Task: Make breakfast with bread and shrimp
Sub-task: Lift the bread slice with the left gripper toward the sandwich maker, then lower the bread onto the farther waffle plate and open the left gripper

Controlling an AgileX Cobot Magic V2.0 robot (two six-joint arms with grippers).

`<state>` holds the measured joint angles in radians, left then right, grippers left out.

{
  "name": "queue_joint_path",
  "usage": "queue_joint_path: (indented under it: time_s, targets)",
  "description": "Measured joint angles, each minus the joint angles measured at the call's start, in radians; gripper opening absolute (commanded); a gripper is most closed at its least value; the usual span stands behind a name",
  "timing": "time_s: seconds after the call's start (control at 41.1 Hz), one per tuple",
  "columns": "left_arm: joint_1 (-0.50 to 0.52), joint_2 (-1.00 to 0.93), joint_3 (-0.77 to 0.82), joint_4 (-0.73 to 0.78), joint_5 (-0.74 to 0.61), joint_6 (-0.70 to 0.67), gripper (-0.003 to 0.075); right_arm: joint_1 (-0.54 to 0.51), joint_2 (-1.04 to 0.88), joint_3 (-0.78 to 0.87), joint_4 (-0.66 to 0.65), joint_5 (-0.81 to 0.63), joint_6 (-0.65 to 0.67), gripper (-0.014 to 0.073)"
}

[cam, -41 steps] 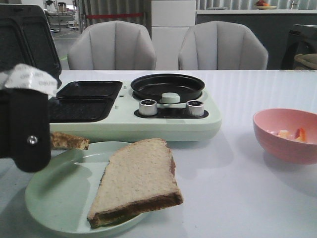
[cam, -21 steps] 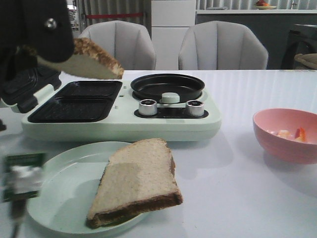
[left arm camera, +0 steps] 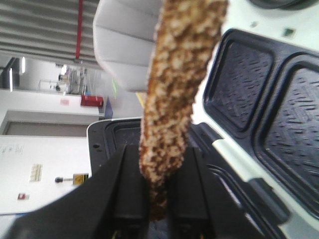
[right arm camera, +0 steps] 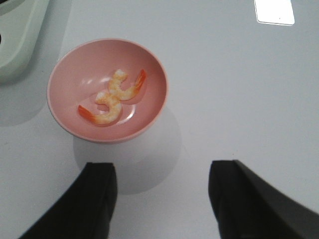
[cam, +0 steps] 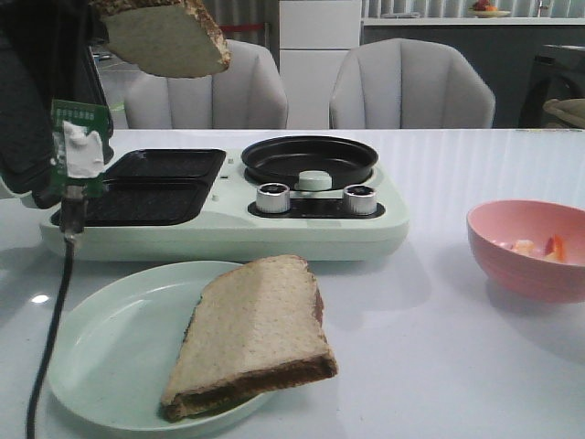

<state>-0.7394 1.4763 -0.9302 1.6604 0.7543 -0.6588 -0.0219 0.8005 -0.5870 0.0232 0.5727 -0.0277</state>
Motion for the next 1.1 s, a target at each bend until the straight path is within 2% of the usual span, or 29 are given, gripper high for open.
queue_joint_path:
  time_s: [0.609, 0.828, 1.096]
  targets:
    - [0.187, 0.453, -0.394, 0.007, -0.017, 0.085, 0.0143, 0.000, 0.000, 0.000, 0.000, 0.000, 0.000, 0.0516]
    - [0.230, 0.552, -0.470, 0.011, -0.076, 0.104, 0.0143, 0.000, 0.000, 0.000, 0.000, 0.000, 0.000, 0.0516]
    - [0.245, 0.592, -0.482, 0.015, -0.136, 0.108, 0.0143, 0.000, 0.000, 0.000, 0.000, 0.000, 0.000, 0.0516]
